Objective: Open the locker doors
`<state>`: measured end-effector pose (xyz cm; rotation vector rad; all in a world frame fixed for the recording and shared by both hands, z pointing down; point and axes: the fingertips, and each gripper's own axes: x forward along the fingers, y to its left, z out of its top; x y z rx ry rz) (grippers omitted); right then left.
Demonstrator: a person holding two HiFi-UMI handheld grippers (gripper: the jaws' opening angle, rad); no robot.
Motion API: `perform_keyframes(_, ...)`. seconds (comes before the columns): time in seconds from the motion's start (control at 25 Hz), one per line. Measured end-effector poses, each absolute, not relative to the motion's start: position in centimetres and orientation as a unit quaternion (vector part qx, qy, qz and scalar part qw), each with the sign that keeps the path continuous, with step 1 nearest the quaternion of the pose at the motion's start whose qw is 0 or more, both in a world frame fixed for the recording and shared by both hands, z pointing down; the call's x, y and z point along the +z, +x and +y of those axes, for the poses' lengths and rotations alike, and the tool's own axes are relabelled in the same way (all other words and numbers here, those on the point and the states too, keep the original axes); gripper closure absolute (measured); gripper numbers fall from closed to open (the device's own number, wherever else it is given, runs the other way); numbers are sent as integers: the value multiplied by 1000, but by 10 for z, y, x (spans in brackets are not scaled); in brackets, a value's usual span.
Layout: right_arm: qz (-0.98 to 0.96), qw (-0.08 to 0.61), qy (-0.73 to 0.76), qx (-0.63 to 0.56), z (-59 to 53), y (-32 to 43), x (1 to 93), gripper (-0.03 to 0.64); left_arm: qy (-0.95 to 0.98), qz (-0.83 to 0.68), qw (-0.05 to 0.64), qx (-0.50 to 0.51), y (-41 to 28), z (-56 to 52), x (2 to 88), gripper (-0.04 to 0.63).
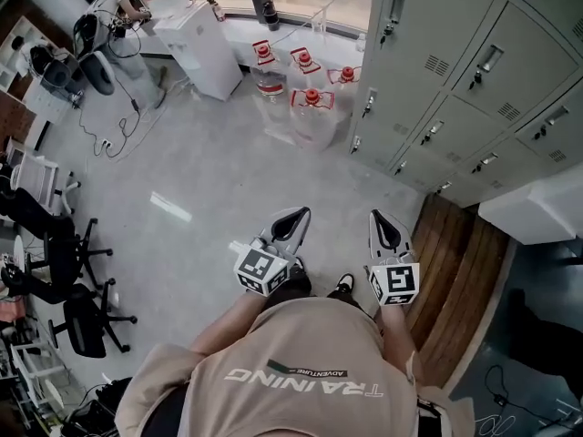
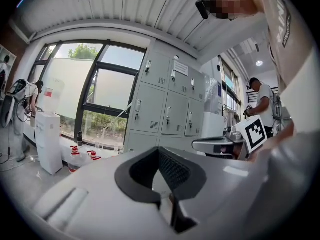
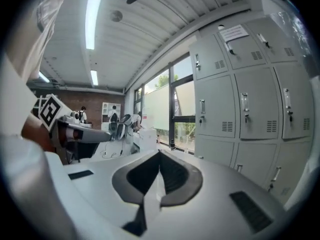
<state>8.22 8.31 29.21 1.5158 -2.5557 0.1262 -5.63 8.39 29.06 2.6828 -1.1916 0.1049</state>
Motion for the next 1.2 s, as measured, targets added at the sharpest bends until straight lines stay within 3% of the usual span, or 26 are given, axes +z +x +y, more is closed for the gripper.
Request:
perform_keyframes(0.48, -827, 49, 551, 103, 25, 22, 295, 606, 925, -361, 111, 47, -115, 6, 306, 589)
perform_keyframes(0.8, -824, 60, 554, 104, -22, 41, 310, 606, 930, -343, 118, 54, -84, -42, 316, 589)
perform_keyframes(1.2, -828, 26, 552, 101, -101, 90, 307, 606, 940, -324, 83, 68, -26, -112, 293, 589)
